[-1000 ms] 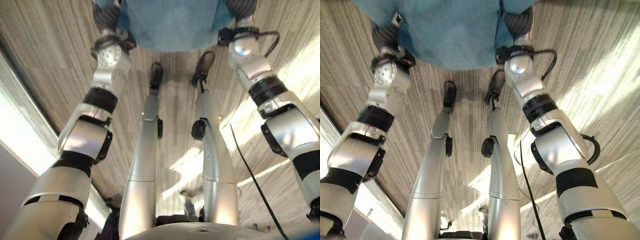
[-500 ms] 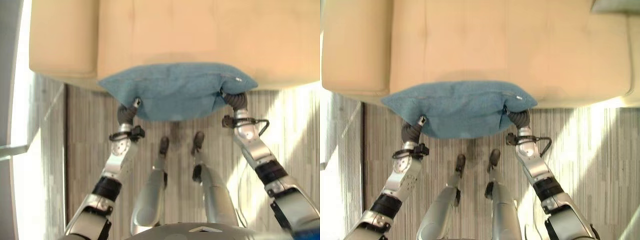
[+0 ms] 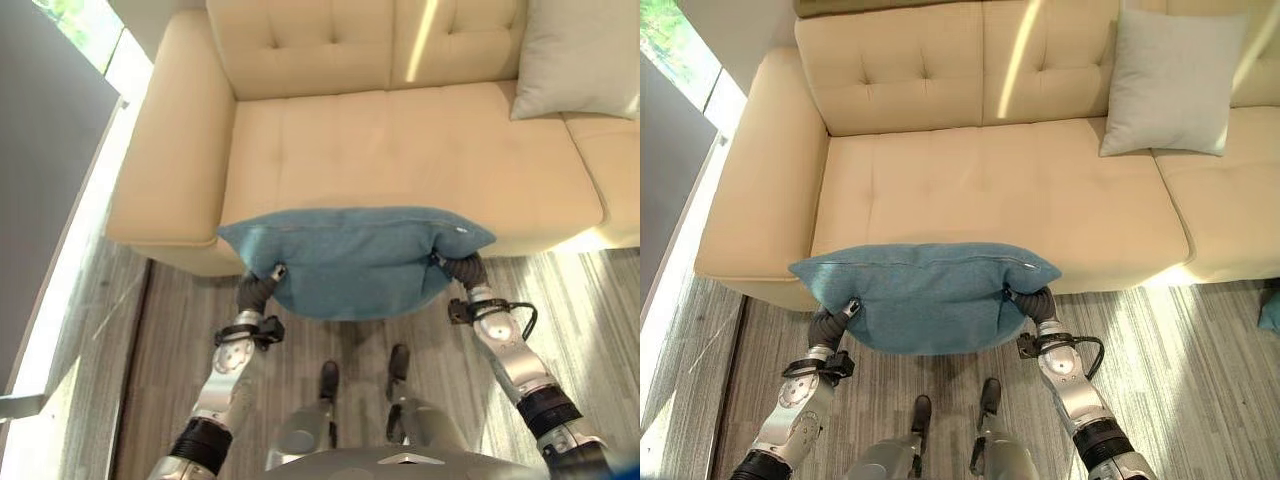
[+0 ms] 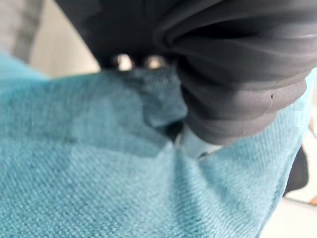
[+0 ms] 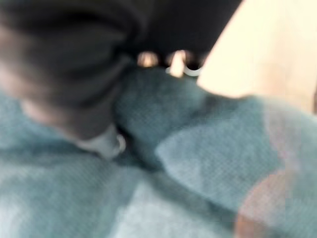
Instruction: Pick up all the scattered cushions and arrange them neatly on the sofa.
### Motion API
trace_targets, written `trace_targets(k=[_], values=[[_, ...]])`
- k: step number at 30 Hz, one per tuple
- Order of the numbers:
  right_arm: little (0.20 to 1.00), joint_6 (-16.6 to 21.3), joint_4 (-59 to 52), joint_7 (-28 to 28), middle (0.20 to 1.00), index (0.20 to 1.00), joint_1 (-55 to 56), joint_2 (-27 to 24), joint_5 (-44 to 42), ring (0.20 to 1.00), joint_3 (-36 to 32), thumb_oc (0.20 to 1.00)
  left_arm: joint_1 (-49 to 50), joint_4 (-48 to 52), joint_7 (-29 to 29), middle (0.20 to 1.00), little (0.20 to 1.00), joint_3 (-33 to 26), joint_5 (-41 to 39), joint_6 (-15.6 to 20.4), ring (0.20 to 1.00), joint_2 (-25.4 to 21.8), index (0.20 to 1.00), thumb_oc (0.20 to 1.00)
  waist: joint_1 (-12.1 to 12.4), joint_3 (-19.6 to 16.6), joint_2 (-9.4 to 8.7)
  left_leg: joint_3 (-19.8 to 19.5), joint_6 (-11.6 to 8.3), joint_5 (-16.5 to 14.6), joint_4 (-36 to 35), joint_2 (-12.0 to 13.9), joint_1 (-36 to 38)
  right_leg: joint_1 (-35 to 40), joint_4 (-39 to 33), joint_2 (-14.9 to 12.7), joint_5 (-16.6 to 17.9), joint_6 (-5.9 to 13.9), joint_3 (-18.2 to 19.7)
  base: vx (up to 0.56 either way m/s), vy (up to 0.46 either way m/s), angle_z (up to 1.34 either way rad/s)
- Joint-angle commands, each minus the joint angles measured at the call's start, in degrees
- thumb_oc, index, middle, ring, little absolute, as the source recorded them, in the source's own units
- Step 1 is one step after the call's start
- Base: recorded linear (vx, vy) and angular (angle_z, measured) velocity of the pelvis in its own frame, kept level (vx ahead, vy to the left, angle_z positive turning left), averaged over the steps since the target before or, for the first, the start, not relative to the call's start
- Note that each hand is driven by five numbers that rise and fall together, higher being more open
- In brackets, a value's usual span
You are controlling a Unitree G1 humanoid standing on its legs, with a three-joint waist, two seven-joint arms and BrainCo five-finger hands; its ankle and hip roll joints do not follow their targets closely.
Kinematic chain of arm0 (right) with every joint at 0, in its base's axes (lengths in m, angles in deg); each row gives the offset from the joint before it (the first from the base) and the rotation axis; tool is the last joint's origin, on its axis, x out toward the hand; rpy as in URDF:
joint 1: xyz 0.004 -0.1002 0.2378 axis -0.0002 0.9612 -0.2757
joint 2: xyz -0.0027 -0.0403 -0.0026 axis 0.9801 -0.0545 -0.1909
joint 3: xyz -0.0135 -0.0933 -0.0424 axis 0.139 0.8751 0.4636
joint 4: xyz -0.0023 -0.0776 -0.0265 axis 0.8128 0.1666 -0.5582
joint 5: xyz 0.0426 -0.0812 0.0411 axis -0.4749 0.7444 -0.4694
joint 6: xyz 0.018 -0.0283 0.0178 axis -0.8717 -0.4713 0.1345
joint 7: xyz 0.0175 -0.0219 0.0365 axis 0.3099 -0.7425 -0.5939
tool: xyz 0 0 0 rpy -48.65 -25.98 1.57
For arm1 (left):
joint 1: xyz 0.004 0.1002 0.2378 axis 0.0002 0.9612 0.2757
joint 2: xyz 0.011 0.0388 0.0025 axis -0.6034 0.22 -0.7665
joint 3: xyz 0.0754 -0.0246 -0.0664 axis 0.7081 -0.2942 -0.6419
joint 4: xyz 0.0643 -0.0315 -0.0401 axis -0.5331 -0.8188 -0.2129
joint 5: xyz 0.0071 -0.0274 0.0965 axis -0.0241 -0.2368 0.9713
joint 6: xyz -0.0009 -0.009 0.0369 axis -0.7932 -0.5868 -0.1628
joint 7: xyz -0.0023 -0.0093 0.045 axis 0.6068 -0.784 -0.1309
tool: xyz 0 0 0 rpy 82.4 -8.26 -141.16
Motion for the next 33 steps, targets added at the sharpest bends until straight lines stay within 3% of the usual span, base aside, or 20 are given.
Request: trace_targets(k=[1, 3, 5, 12, 13, 15, 17, 19, 22, 25, 28, 29, 31, 33], values=[[0.200, 4.95, -7.53, 1.66, 0.200, 0.200, -2.07, -0.22, -0.73, 0.200, -3.15, 0.200, -5.68, 4.02, 1.19, 0.200, 0.200, 0.57, 2.80, 4.63, 0.200, -2.70, 0.200, 0.200, 0.35, -2.90, -2.32, -3.21, -5.29, 0.49, 6.17, 3.01, -3.70, 6.83, 2.61, -4.06, -6.75, 5.39, -3.38, 0.20, -0.128, 0.97], [0.200, 4.76, -7.93, 0.97, 0.200, 0.200, -2.30, -0.37, -1.38, 0.200, -2.80, 0.200, -4.81, 5.30, 0.95, 0.200, 0.200, -0.18, 2.93, 4.18, 0.200, -2.61, 0.200, 0.200, 0.78, -3.55, -3.50, -3.77, -3.41, -2.37, 6.62, 0.50, -4.65, 8.20, 0.93, -4.26, -6.12, 5.64, -2.77, 0.18, 0.019, 0.26], [0.200, 4.27, -8.02, 1.26, 0.200, 0.200, -1.98, -0.28, -1.42, 0.200, -3.36, 0.200, -4.24, 5.33, 1.05, 0.200, 0.200, -0.58, 3.76, 3.06, 0.200, -2.75, 0.200, 0.200, 1.48, -4.17, -3.90, -0.33, -1.69, -2.28, 5.64, -3.14, -7.16, 8.94, 0.64, -3.77, -6.05, 5.72, -1.74, 0.16, 0.136, -0.13], [0.200, 3.78, -8.63, -0.21, 0.200, 0.200, -2.63, 2.47, -0.42, 0.200, -3.24, 0.200, -2.08, 8.64, 2.23, 0.200, 0.200, -2.00, 4.61, 2.66, 0.200, -4.39, 0.200, 0.200, 3.56, -4.36, -4.24, -0.81, 1.21, -4.57, 7.05, -4.31, -4.92, 7.13, 10.08, -4.92, -7.43, 7.16, 1.70, 0.10, 0.166, -0.52], [0.200, 3.69, -8.91, -1.20, 0.200, 0.200, -3.08, 3.16, -0.40, 0.200, -2.49, 0.200, -0.78, 9.30, 2.60, 0.200, 0.200, -2.36, 4.91, 2.53, 0.200, -5.51, 0.200, 0.200, 3.69, -3.57, -3.54, -0.14, 2.48, -5.16, 7.28, -4.01, -3.28, 4.89, 16.34, -6.25, -5.73, 8.50, 2.43, 0.07, 0.176, -0.80], [0.200, 3.60, -9.07, -1.61, 0.200, 0.200, -3.43, 3.99, -0.30, 0.200, -1.67, 0.200, -0.45, 9.43, 2.54, 0.200, 0.200, -2.67, 5.40, 2.31, 0.200, -6.47, 0.200, 0.200, 3.74, -2.81, -2.49, 0.25, 3.72, -5.89, 7.64, -3.48, -2.07, 1.76, 22.79, -6.86, -4.47, 9.05, 2.63, 0.08, 0.200, -0.60], [0.200, 3.49, -9.02, -2.25, 0.200, 0.200, -3.32, 4.64, -0.60, 0.200, -1.31, 0.200, 0.08, 9.76, 2.33, 0.200, 0.200, -3.41, 5.58, 2.27, 0.200, -6.57, 0.200, 0.200, 3.90, -2.58, -2.07, 0.64, 4.14, -6.90, 7.43, -3.15, -0.31, 0.31, 22.18, -7.83, -4.83, 8.29, 1.27, 0.13, 0.089, -0.43], [0.200, 3.40, -8.88, -2.33, 0.200, 0.200, -3.79, 4.79, -0.40, 0.200, -0.62, 0.200, 0.91, 10.21, 2.29, 0.200, 0.200, -3.92, 5.51, 2.31, 0.200, -6.40, 0.200, 0.200, 4.00, -2.86, -1.93, 0.80, 4.11, -7.46, 6.33, -2.57, 1.43, 0.07, 17.45, -8.16, -4.95, 7.54, 0.12, 0.20, -0.014, -0.30], [0.200, 3.27, -8.71, -2.82, 0.200, 0.200, -5.01, 4.57, -1.21, 0.200, 0.29, 0.200, 1.23, 9.96, 2.25, 0.200, 0.200, -4.50, 5.53, 2.12, 0.200, -6.36, 0.200, 0.200, 4.10, -3.09, -2.25, 1.65, 3.30, -8.14, 4.29, -1.41, 3.78, -1.81, 8.18, -8.53, -1.85, 8.05, -1.91, 0.26, -0.078, -0.09], [0.200, 2.98, -8.29, -2.88, 0.200, 0.200, -5.04, 4.20, -1.25, 0.200, 0.43, 0.200, 1.01, 9.47, 2.24, 0.200, 0.200, -4.62, 5.91, 2.28, 0.200, -6.25, 0.200, 0.200, 3.97, -3.32, -3.26, 0.62, 2.36, -9.14, 3.22, -0.72, 5.63, -1.74, 4.86, -8.48, -0.35, 8.59, -1.85, 0.31, -0.103, -0.02], [0.200, 3.21, -7.98, -1.93, 0.200, 0.200, -4.64, 3.48, -1.21, 0.200, 0.11, 0.200, 0.43, 9.01, 2.08, 0.200, 0.200, -3.74, 5.68, 2.64, 0.200, -5.62, 0.200, 0.200, 3.31, -4.49, -4.07, -0.99, 0.06, -9.45, 2.92, 2.70, 6.63, -0.58, 5.13, -6.94, -0.87, 7.88, -2.92, 0.32, -0.192, 0.46], [0.200, 3.56, -8.21, -0.94, 0.200, 0.200, -4.16, 3.06, -1.82, 0.200, -0.59, 0.200, -1.01, 8.13, 1.65, 0.200, 0.200, -2.73, 5.67, 2.50, 0.200, -5.24, 0.200, 0.200, 3.03, -3.92, -4.25, -1.05, -2.43, -6.70, 6.56, 5.45, 3.75, 0.68, 5.49, -6.04, -2.26, 6.96, -4.69, 0.25, -0.274, 0.74], [0.200, 3.89, -8.10, -0.15, 0.200, 0.200, -4.79, 2.06, -2.32, 0.200, -0.50, 0.200, -1.87, 8.50, 1.57, 0.200, 0.200, -2.06, 5.33, 2.71, 0.200, -5.27, 0.200, 0.200, 2.87, -3.27, -4.99, -1.24, -2.88, -3.96, 12.01, 7.57, 0.67, 3.21, 4.44, -4.75, -3.58, 5.70, -6.91, 0.26, -0.243, 0.90], [0.200, 3.48, -7.60, -0.02, 0.200, 0.200, -4.82, 1.87, -2.48, 0.200, -0.59, 0.200, -2.14, 8.68, 1.51, 0.200, 0.200, -2.39, 4.67, 2.64, 0.200, -5.07, 0.200, 0.200, 3.26, -3.07, -5.59, -0.46, -2.16, -4.09, 13.29, 7.04, -0.69, 4.64, 3.79, -4.39, -4.59, 5.24, -6.67, 0.30, -0.077, 0.48]])
